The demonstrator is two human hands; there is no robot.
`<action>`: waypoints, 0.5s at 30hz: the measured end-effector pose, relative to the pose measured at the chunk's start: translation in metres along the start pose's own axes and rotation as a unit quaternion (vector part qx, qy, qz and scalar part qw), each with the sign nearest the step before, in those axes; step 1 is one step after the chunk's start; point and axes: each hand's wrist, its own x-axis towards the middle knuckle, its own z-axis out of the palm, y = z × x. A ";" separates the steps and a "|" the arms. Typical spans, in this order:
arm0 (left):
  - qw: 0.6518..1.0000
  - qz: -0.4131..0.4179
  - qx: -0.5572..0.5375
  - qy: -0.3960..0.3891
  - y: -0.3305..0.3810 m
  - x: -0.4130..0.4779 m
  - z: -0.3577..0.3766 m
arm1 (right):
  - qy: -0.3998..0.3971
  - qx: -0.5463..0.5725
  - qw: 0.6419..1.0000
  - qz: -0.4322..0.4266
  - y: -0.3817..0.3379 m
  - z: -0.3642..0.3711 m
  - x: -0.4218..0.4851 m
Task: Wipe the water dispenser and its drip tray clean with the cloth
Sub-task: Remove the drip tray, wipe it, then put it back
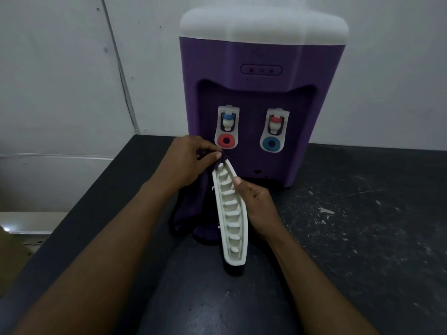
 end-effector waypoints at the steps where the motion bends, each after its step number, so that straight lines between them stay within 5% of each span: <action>1: 1.000 -0.007 -0.006 0.008 -0.001 -0.002 0.002 | 0.002 0.002 1.000 0.002 0.001 -0.001 0.001; 7: 0.992 -0.043 -0.095 0.068 0.005 -0.020 0.016 | 0.036 0.036 0.999 0.009 0.005 -0.003 0.004; 15: 0.982 -0.046 -0.183 0.025 0.021 -0.056 0.032 | 0.083 0.049 0.995 0.017 0.002 -0.009 0.003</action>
